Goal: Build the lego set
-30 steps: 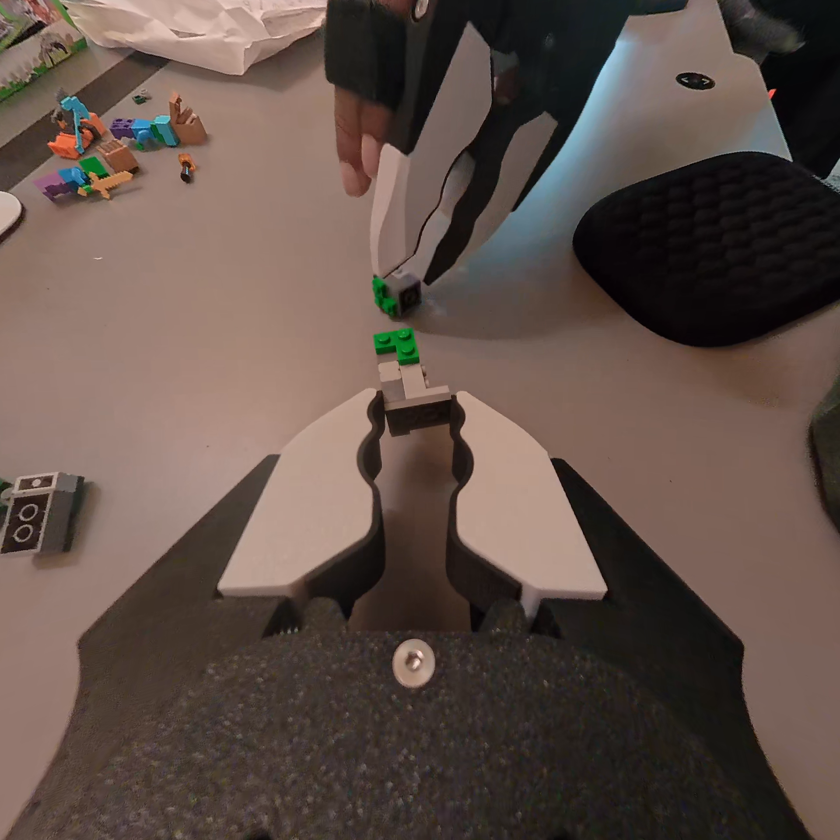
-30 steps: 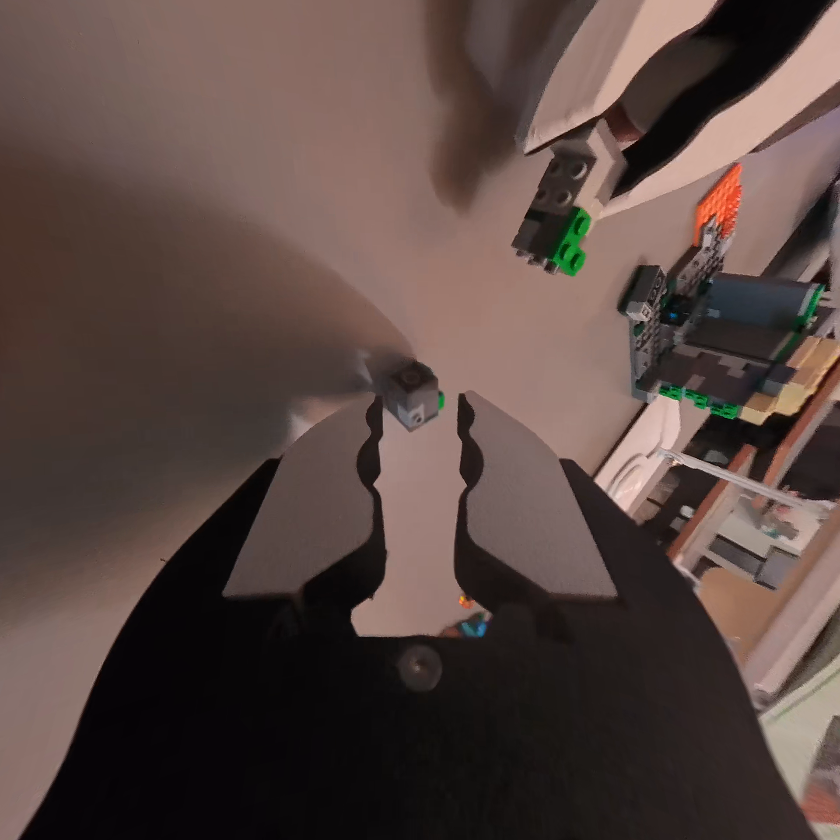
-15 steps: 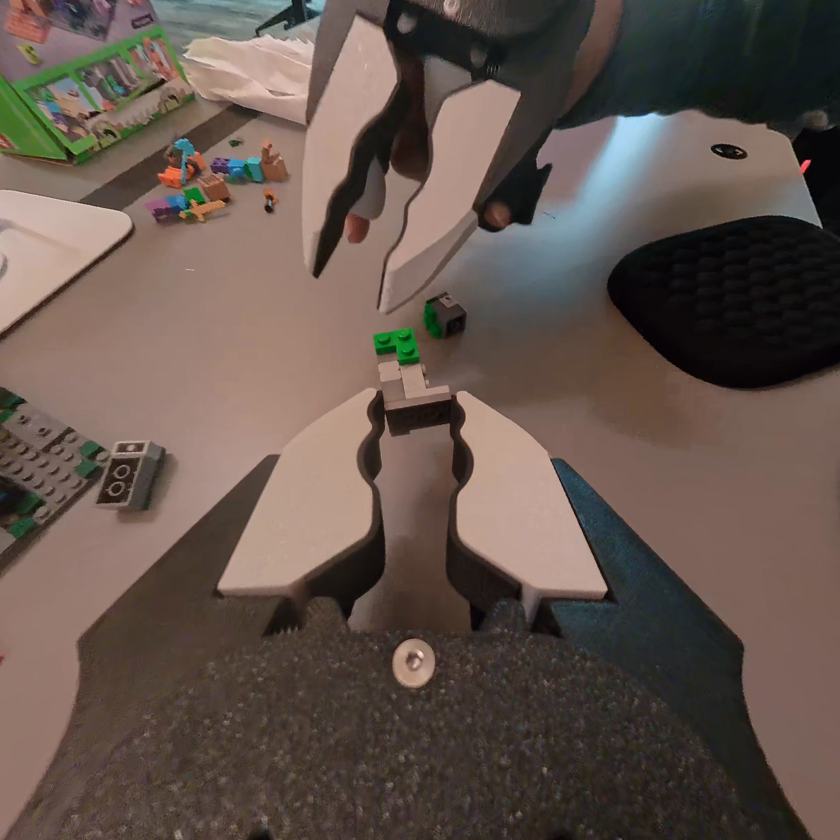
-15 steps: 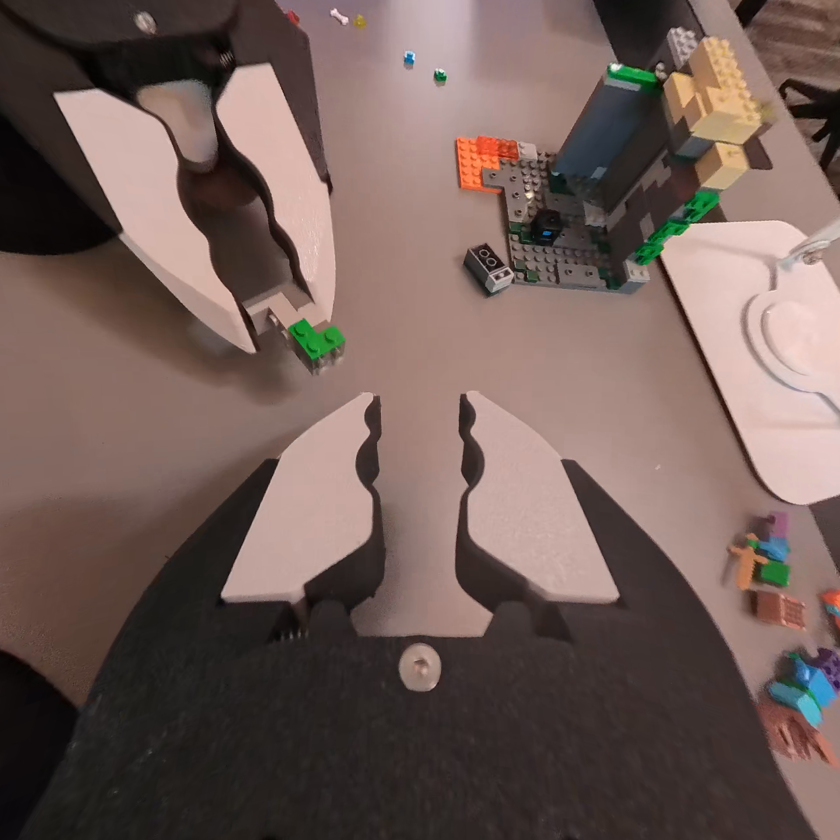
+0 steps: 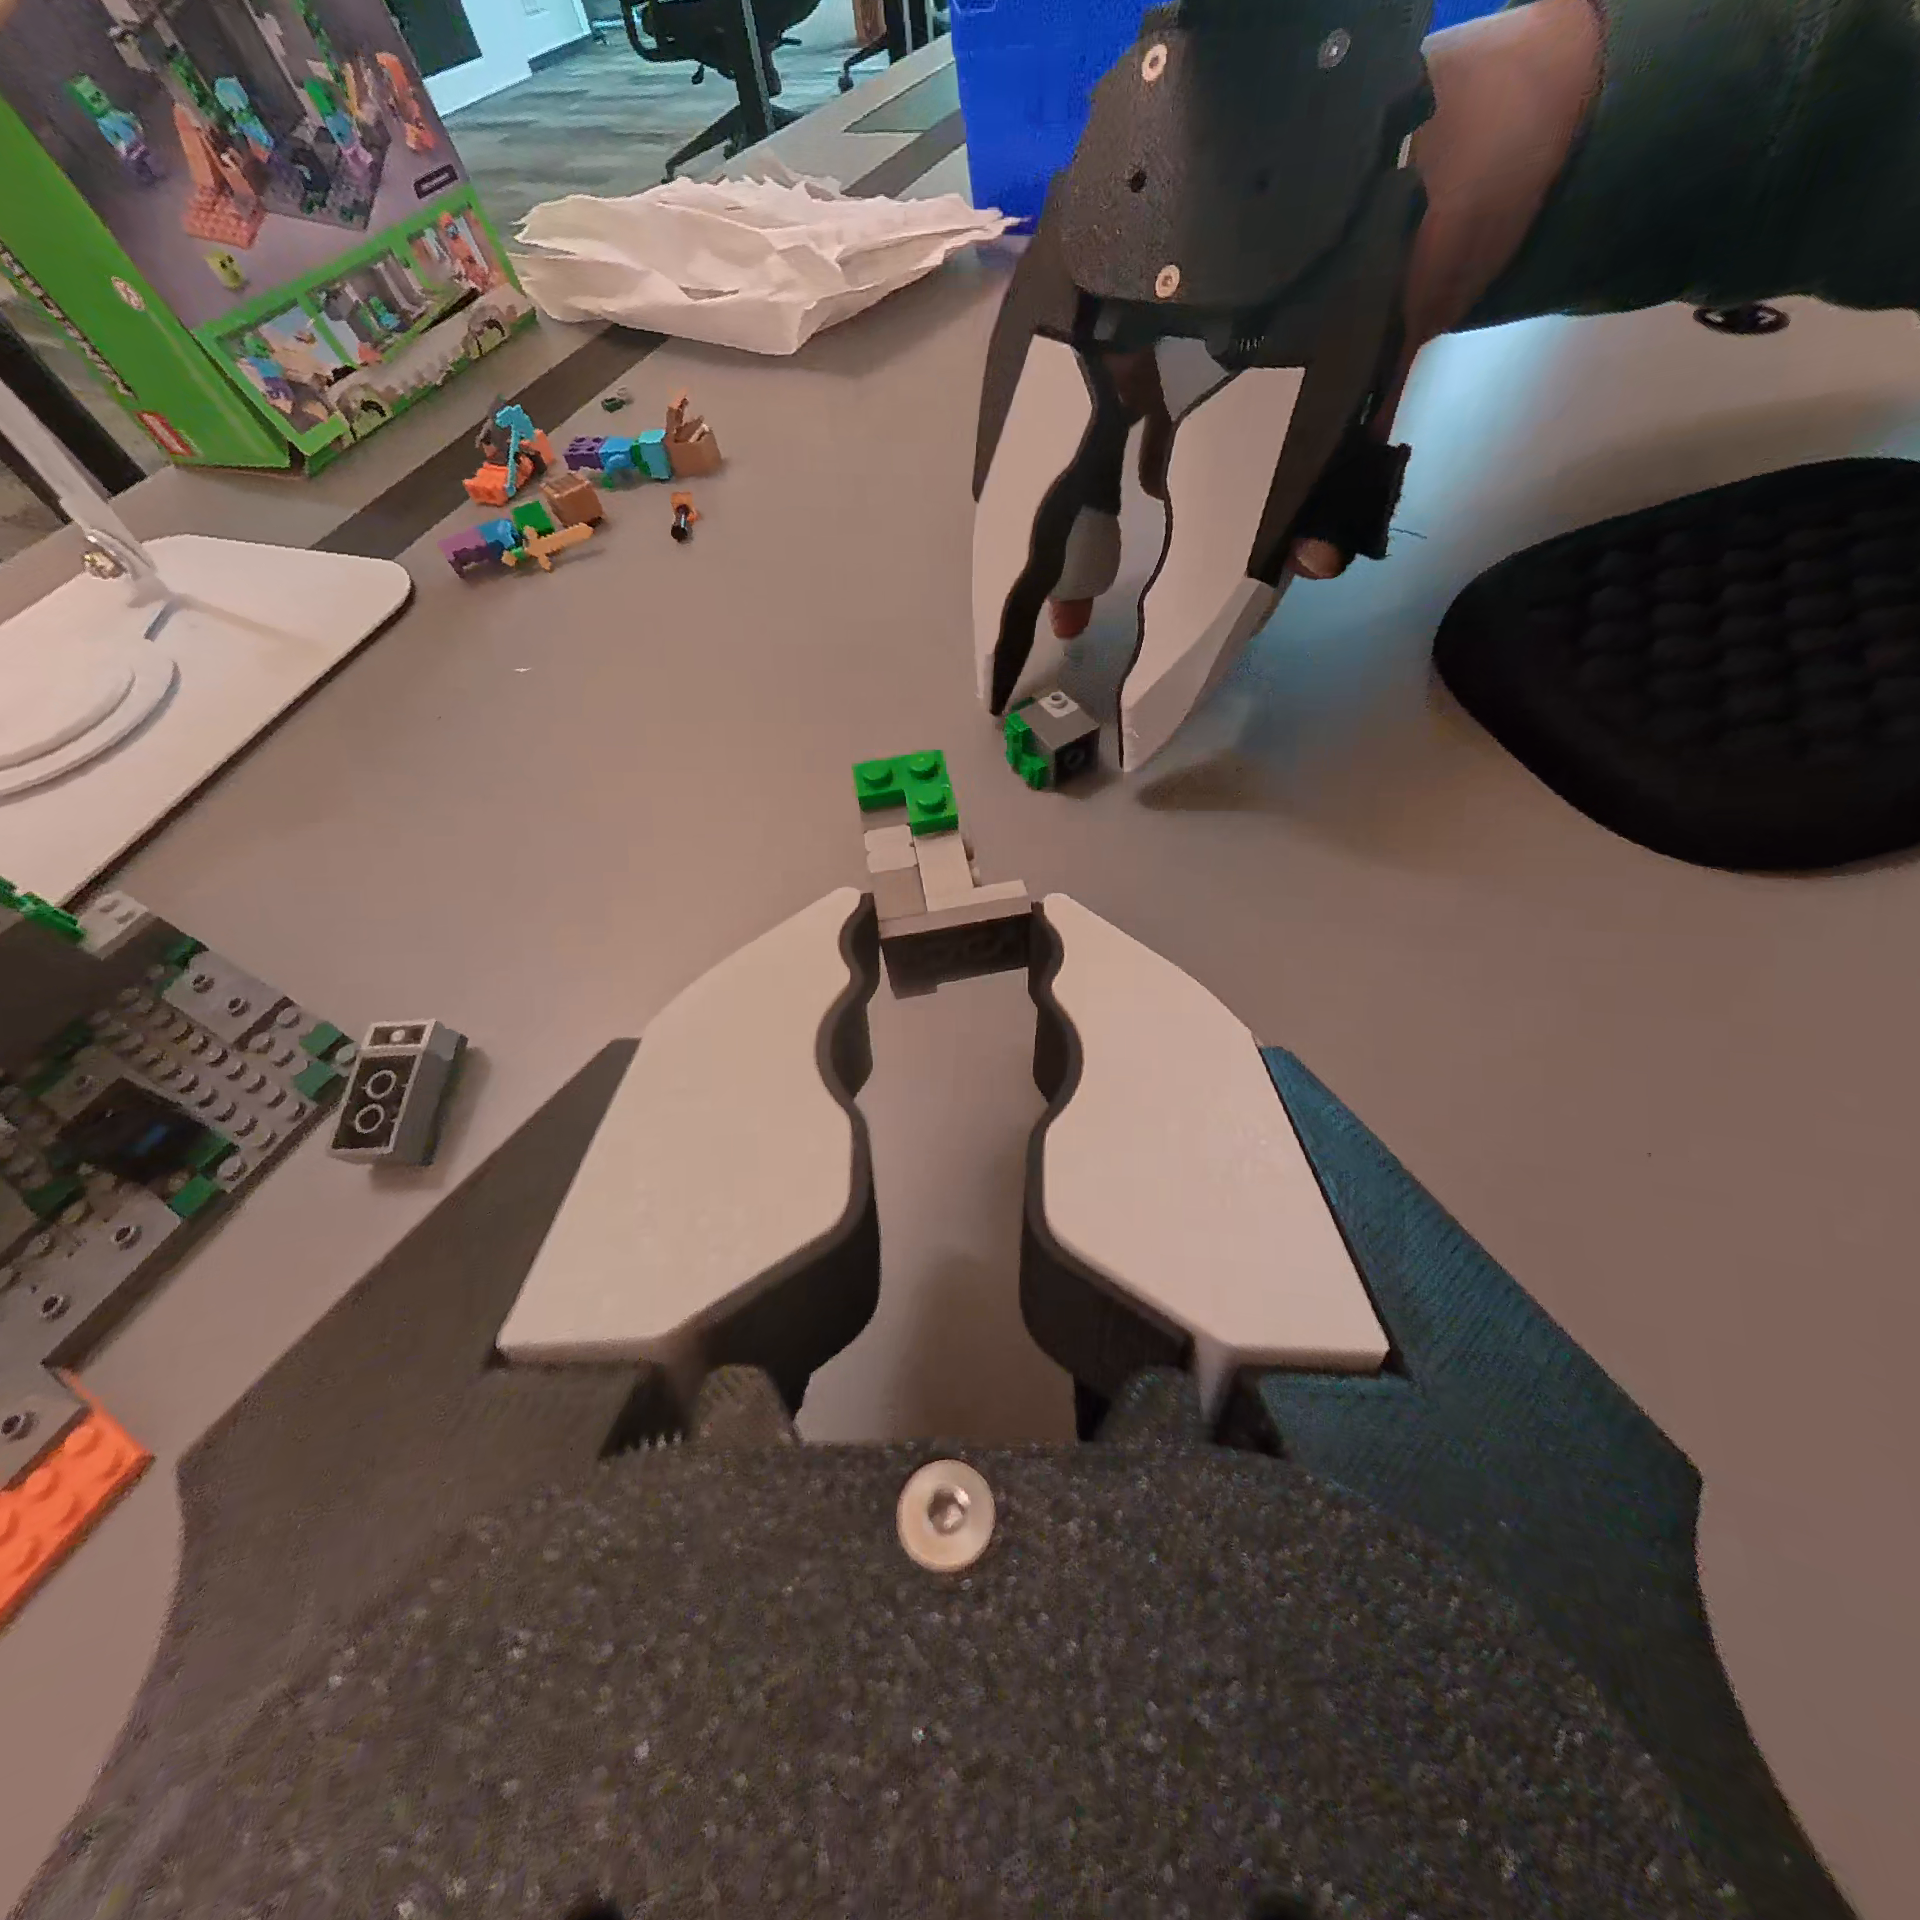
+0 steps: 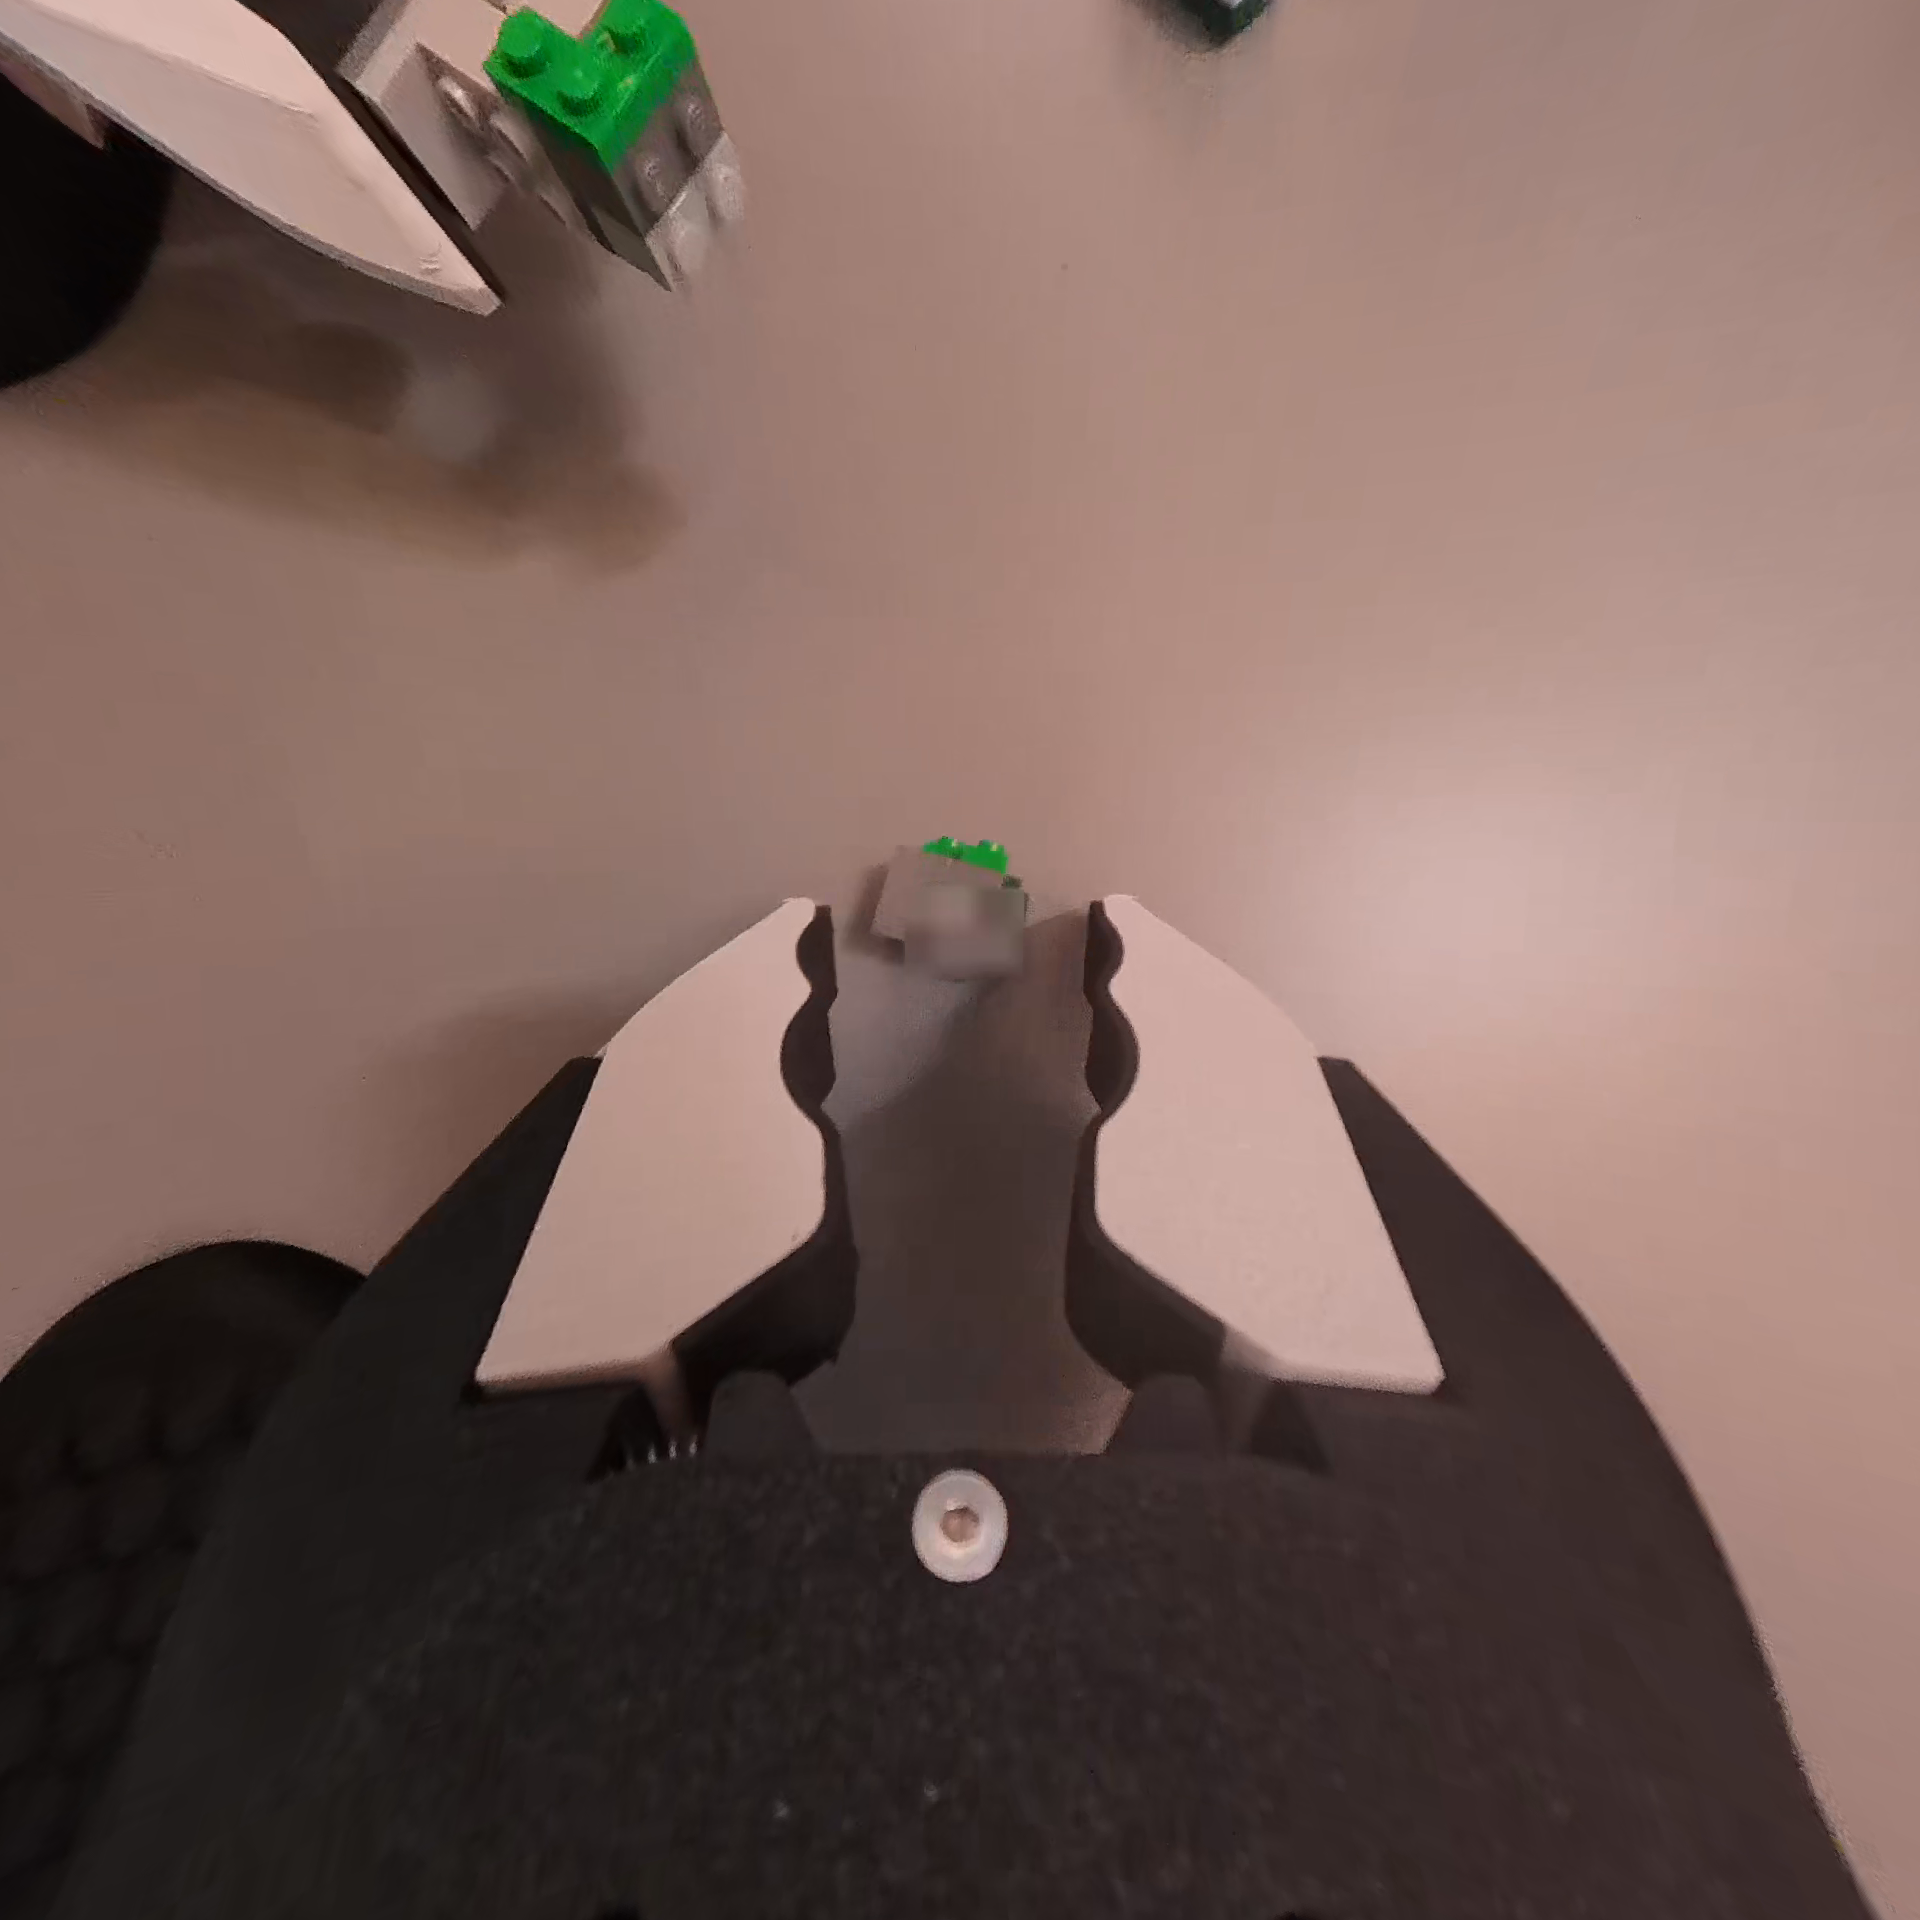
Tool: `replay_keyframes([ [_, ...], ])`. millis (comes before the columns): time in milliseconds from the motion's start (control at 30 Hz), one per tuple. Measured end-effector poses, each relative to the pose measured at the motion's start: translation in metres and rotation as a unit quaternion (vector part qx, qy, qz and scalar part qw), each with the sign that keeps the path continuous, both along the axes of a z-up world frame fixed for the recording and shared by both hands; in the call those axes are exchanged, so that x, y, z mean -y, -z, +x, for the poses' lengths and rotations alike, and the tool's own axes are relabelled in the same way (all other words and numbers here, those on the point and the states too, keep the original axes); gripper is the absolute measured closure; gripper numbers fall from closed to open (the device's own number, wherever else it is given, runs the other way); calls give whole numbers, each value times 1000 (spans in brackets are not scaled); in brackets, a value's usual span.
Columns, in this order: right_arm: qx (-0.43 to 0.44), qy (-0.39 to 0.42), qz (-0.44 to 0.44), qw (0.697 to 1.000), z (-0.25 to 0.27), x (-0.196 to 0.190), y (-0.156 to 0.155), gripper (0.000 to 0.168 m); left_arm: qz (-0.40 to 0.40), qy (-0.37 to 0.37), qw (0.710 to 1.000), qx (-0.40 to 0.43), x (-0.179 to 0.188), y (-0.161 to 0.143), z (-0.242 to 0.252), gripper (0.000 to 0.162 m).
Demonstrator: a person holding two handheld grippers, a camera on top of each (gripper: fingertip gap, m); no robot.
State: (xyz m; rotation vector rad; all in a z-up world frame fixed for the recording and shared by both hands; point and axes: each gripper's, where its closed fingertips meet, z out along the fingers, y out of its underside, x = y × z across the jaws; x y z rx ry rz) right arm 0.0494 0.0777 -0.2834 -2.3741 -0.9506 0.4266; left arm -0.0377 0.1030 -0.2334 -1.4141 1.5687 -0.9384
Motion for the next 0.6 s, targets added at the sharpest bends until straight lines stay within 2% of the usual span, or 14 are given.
replay_keyframes([
  [67, -3, 12, 12, 1000, -1, 1, 2, 127, 9, 3, 1000, -3, 2, 1, 1, 135],
  [133, 11, 23, 33, 999, 0, 0, 3, 142, 13, 5, 1000, -8, 5, 3, 2, 135],
  [333, 18, 89, 59, 994, -9, -5, 2, 142, 15, 7, 999, -33, 12, 12, 5, 135],
  [600, -77, 150, 96, 981, -32, -24, -25, 142, 41, 4, 998, -41, 18, 14, 8, 135],
])
